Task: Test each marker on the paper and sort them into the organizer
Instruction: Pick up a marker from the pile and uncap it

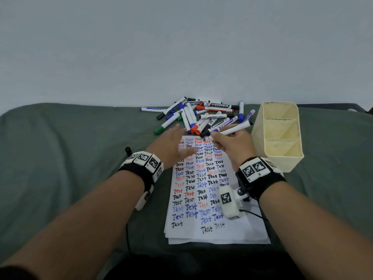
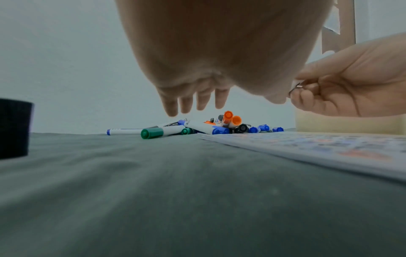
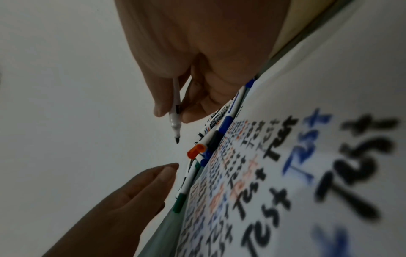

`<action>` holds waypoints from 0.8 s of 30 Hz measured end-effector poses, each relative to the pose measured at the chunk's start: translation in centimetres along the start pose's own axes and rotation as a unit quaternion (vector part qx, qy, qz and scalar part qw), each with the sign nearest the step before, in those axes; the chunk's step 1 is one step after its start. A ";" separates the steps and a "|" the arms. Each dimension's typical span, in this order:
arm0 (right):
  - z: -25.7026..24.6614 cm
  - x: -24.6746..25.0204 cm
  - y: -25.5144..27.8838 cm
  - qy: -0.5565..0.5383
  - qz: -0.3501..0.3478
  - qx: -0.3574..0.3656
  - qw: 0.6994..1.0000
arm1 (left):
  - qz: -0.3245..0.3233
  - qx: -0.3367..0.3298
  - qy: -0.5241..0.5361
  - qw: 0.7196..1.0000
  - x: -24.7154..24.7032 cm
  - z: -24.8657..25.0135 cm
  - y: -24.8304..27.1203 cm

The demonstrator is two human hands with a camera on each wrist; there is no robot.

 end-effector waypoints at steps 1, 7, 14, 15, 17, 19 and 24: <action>-0.1 -0.3 0.5 -0.005 -0.018 0.000 1.000 | 0.032 -0.009 -0.035 0.999 0.7 0.1 0.2; -0.7 -1.0 2.2 0.013 -0.038 0.017 0.999 | 0.189 0.053 -0.027 0.980 3.7 -3.0 4.2; -2.3 -1.9 4.3 0.004 -0.078 0.030 0.996 | 0.070 0.200 -0.062 0.975 4.1 -10.7 7.9; -2.4 -2.0 4.6 -0.016 -0.083 0.017 0.996 | 0.063 0.204 -0.048 0.976 3.8 -11.1 8.2; -2.5 -2.1 5.2 -0.056 -0.093 -0.012 0.994 | 0.077 0.209 -0.027 0.975 3.7 -11.2 8.5; -3.0 -2.2 5.7 -0.073 -0.102 -0.024 0.992 | 0.108 0.203 0.010 0.973 4.2 -10.5 8.6; -5.3 -1.8 6.6 -0.086 -0.096 0.007 0.992 | 0.212 0.135 0.170 0.953 7.3 -5.2 8.0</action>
Point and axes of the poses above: each hand's wrist, its own y-axis away from the middle knuckle, its own x-axis out of the back of the hand, z = x × y, the point moved 6 cm from there along -y, towards the middle knuckle, and after that the axes turned 6 degrees about -x, right-handed, at the moved point
